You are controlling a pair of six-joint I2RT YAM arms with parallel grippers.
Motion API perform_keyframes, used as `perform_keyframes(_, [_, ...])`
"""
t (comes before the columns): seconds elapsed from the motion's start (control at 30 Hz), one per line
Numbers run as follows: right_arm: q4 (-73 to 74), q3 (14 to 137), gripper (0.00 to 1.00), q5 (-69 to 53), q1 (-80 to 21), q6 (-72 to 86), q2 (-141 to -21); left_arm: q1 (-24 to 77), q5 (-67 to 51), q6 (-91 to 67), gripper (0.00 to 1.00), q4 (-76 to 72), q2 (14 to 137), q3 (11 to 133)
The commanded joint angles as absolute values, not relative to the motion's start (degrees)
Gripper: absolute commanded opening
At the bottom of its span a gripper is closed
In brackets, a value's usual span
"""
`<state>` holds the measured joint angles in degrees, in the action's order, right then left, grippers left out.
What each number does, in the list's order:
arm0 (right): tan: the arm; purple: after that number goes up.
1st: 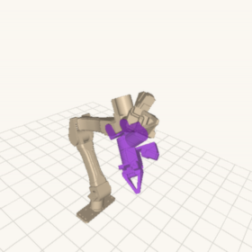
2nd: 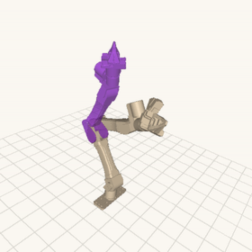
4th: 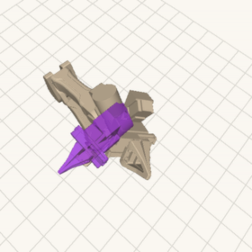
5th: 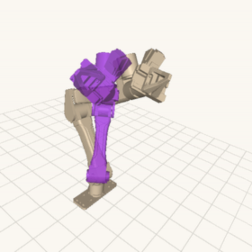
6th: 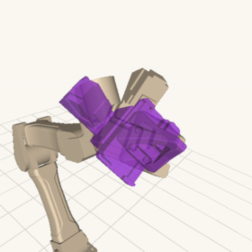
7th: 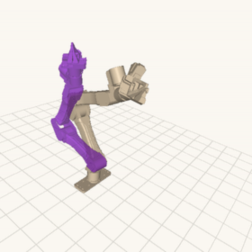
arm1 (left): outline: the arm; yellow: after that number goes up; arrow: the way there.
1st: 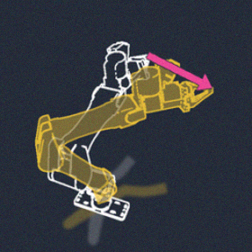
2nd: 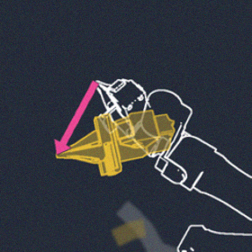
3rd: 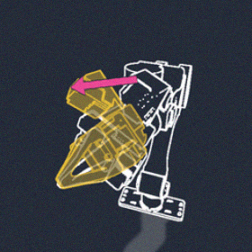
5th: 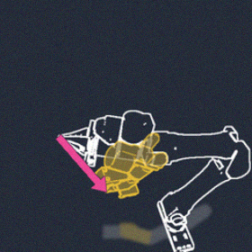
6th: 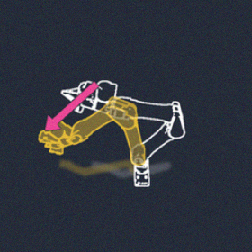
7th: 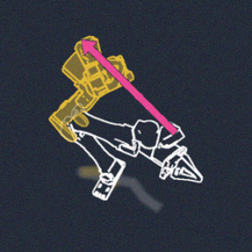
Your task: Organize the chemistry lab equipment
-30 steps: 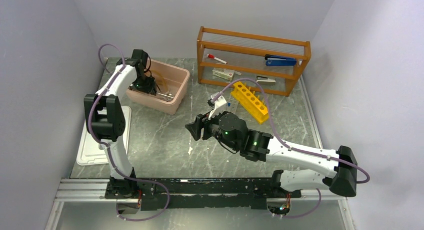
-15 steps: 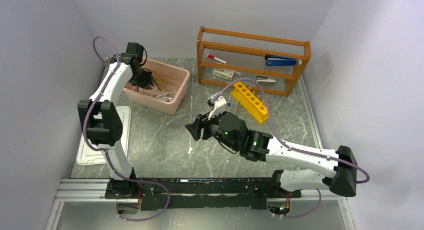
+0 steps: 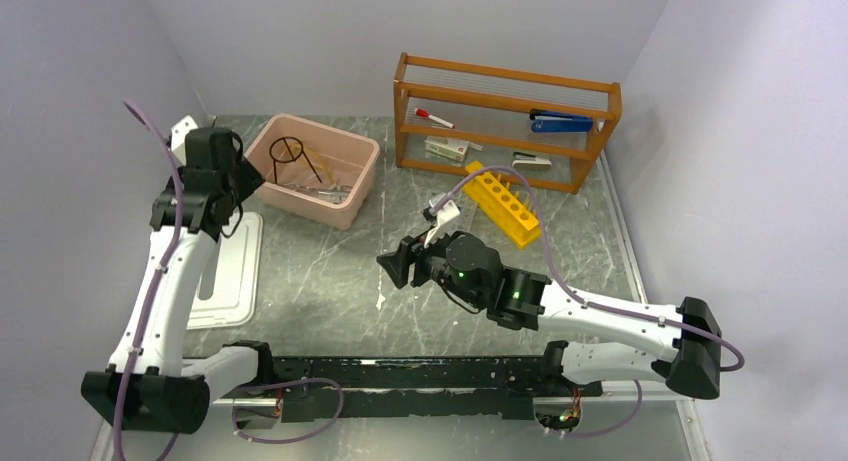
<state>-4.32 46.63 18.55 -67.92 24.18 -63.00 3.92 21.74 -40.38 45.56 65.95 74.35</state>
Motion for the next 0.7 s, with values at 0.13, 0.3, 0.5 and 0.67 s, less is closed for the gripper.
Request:
perform_keyframes(0.13, [-7.8, 43.4, 0.61, 18.3, -67.6, 24.8, -59.3, 1.7, 19.8, -32.1, 0.69, 43.8, 61.4, 58.2])
perform_keyframes(0.3, [-8.2, 42.6, 0.61, 17.9, -67.7, 25.4, -58.8, -2.1, 14.1, -34.3, 0.64, 40.5, 63.8, 49.8])
perform_keyframes(0.5, [-9.3, 41.6, 0.61, 18.3, -67.6, 25.9, -58.0, -7.5, 11.9, -30.4, 0.66, 33.8, 70.8, 44.6])
perform_keyframes(0.67, [-11.8, 39.3, 0.61, 18.7, -67.6, 26.6, -56.8, -12.4, 6.6, -28.5, 0.71, 30.4, 76.3, 44.7])
